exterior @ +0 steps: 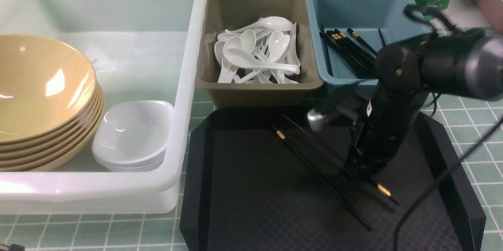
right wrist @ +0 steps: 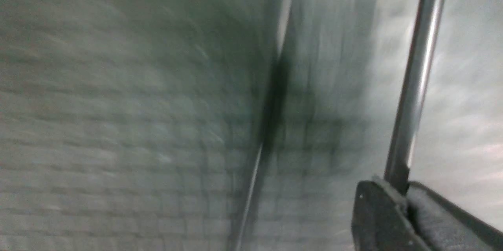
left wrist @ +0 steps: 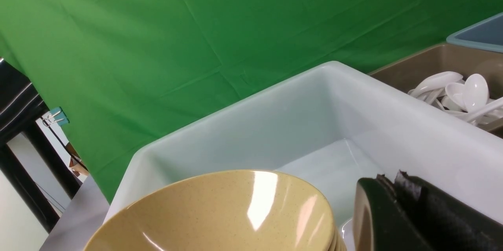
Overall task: On blue table put chopsticks spoon bowls plates into blue grey white boxes.
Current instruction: 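Grasp the chopsticks with the right gripper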
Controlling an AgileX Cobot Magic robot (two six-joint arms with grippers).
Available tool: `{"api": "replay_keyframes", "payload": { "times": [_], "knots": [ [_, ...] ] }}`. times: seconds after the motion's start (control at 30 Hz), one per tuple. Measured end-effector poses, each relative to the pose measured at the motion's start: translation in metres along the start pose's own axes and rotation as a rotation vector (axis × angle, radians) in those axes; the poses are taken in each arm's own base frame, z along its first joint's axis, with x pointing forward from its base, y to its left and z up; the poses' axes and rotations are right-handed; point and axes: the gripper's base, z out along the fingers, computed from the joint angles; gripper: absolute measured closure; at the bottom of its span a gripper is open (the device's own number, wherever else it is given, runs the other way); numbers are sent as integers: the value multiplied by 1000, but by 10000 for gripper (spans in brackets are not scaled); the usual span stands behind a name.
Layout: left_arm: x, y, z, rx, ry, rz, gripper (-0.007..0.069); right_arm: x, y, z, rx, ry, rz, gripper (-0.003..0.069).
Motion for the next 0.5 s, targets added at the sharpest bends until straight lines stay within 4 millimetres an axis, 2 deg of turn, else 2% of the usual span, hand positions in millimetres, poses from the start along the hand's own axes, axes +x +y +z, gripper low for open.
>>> {"api": "replay_keyframes", "payload": {
  "times": [0.03,0.07,0.13,0.17,0.23,0.3,0.37,0.47,0.5],
  "knots": [
    [0,0,0,0,0,0,619,-1,0,-3,5,-16,-3,575],
    [0,0,0,0,0,0,619,-5,-2,-26,52,-144,-26,575],
    [0,0,0,0,0,1,619,-11,-9,-56,132,-334,-35,579],
    [0,0,0,-1,0,3,619,-15,-17,-69,184,-447,-16,603],
    [0,0,0,-1,0,4,619,-23,-35,-84,277,-638,30,618],
    [0,0,0,-2,2,5,619,-28,-56,-88,345,-774,99,621],
    [0,0,0,-2,2,5,619,-31,-73,-81,372,-837,176,621],
    [0,0,0,-2,2,6,619,-29,-82,-67,352,-809,237,621],
    [0,0,0,-3,3,6,619,-27,-81,-59,327,-747,245,621]
  ]
}}
